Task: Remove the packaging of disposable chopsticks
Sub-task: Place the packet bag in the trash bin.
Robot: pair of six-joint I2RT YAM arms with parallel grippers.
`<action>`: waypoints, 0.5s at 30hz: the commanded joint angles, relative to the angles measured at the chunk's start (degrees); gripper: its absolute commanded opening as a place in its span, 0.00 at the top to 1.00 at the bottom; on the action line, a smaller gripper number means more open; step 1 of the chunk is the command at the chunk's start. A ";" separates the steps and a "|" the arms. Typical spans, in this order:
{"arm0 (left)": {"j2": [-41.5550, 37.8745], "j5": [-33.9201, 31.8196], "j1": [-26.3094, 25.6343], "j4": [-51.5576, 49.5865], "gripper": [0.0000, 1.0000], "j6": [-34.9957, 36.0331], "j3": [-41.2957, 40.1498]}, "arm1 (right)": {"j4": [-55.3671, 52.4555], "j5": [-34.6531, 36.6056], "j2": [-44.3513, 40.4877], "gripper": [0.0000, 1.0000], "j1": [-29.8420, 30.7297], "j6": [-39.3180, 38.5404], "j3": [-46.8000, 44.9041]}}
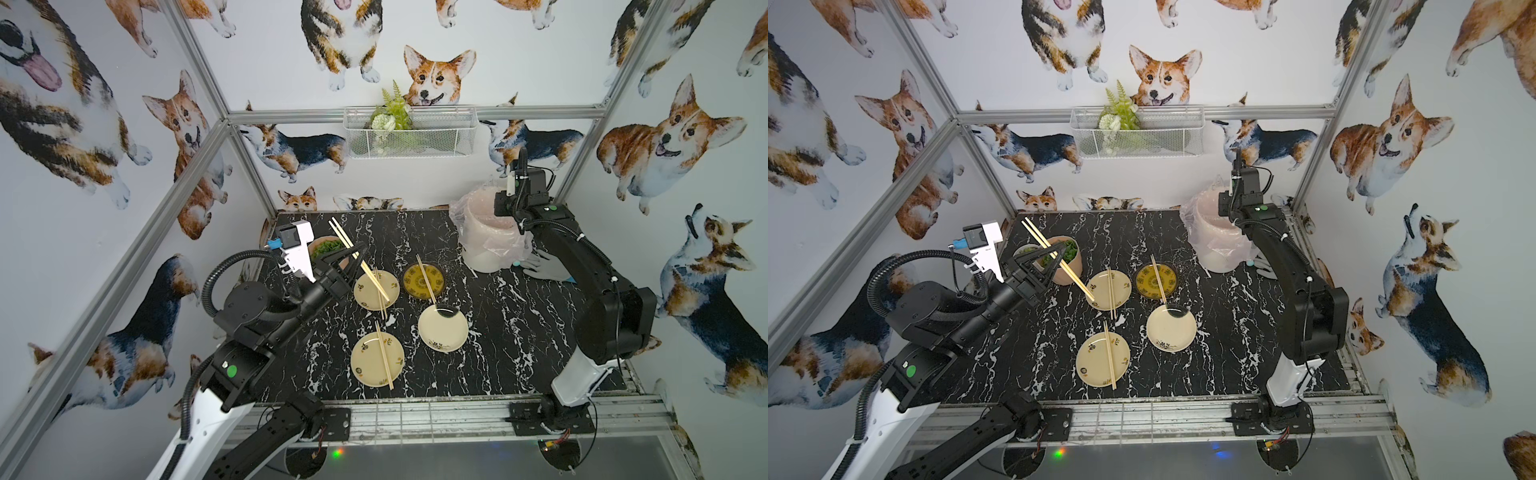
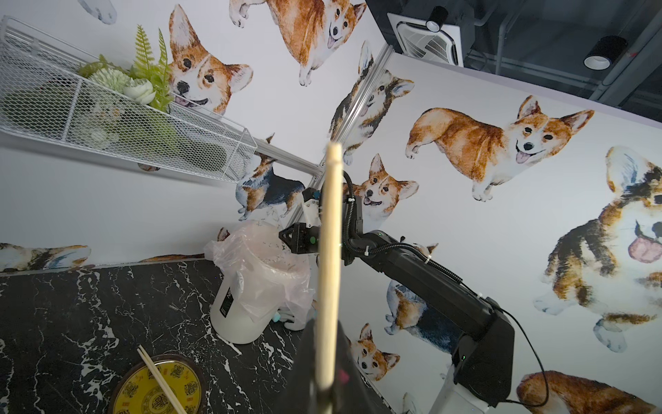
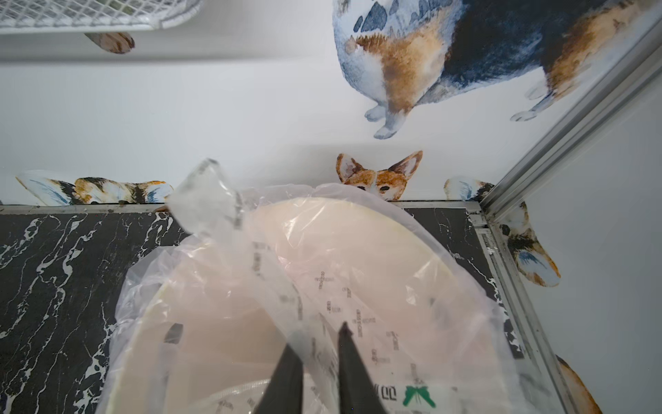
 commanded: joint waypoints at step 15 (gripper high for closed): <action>0.29 0.09 0.05 0.90 1.00 -0.61 -0.22 | -12.91 3.31 -2.54 0.23 -0.21 1.49 4.34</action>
